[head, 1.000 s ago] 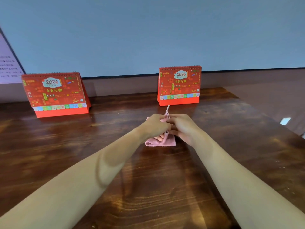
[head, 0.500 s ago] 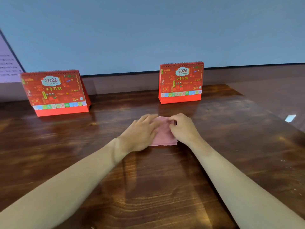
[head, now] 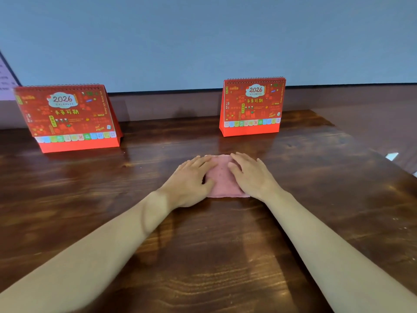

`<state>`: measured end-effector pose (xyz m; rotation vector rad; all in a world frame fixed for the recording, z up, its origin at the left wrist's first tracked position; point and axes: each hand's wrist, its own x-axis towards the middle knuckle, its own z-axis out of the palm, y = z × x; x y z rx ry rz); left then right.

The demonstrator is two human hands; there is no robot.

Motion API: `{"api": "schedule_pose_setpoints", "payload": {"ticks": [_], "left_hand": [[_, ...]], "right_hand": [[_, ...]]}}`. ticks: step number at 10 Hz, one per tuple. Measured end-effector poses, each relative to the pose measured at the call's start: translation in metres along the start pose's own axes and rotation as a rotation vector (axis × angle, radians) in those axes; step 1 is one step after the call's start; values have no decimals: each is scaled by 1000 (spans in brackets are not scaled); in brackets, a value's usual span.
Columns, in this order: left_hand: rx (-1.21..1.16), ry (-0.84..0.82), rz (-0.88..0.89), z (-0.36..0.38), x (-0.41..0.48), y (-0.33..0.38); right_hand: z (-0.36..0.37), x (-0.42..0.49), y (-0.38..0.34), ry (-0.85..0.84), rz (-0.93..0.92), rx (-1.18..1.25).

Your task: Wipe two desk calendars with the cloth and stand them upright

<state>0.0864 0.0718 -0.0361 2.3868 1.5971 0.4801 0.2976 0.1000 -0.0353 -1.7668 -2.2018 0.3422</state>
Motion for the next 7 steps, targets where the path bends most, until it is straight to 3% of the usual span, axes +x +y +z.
{"api": "schedule_pose_setpoints", "payload": {"ticks": [3,5,7], "left_hand": [[238,-132,-73,-10,-8,3],[220,-161,-194,-8,-24,20],[23,42,-205,-32,-46,15]], "right_hand": [[1,1,-20,-88,38,-139],[-2,-26,-53,127,1,-136],[-12,-60,-76,211,-72,5]]}}
